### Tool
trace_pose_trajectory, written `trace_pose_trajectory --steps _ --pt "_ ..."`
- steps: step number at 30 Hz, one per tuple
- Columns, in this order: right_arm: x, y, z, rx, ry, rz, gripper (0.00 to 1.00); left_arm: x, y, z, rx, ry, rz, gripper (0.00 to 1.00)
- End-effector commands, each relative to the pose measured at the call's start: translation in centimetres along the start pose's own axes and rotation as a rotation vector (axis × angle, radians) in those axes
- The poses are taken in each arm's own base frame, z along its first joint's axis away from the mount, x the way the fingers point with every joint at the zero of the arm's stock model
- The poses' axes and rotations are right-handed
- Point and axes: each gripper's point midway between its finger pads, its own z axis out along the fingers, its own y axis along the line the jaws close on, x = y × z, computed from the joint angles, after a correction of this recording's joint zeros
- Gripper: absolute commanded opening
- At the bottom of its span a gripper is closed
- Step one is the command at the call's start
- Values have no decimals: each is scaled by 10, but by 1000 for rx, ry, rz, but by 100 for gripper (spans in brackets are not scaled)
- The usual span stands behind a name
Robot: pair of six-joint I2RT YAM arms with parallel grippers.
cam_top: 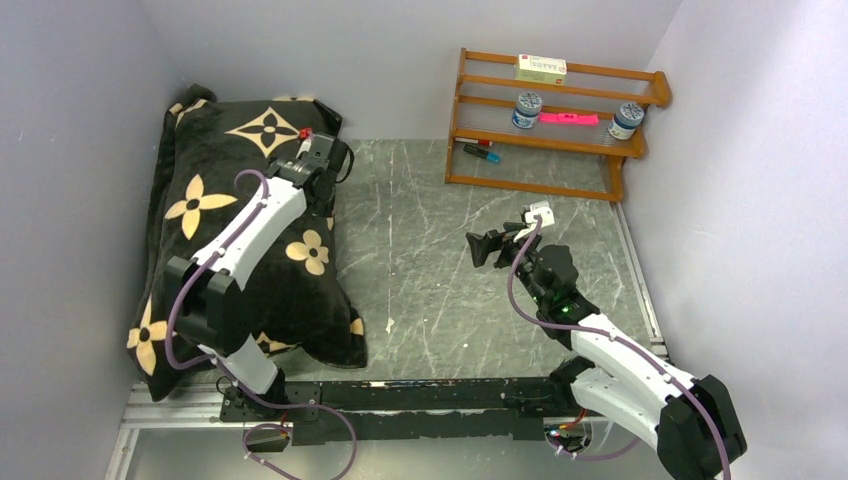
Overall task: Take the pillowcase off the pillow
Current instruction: Move the pillow to the center of the board.
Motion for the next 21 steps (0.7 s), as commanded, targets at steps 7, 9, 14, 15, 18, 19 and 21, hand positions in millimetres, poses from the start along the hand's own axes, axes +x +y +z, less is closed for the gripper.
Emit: trace_pose_trajectory --steps 7,9,14,15,18,19,21 --pt "-13 3 0 -18 -62 -16 100 58 12 48 -241 108 29 98" --pt "-12 3 0 -17 -61 -16 100 72 15 61 -265 135 35 98" --pt "-11 3 0 -20 -58 -14 100 114 -10 100 -154 251 -5 77" --pt "-10 3 0 -20 -57 -15 100 123 -17 105 -126 277 -8 64" --pt "-12 3 -1 -20 -64 -16 100 130 -33 110 -52 292 -34 41" --pt "-13 3 -2 -19 -67 -17 100 129 -37 107 -22 289 -49 32" --pt "-13 3 -2 -19 -69 -16 100 119 -45 97 60 265 -99 6"
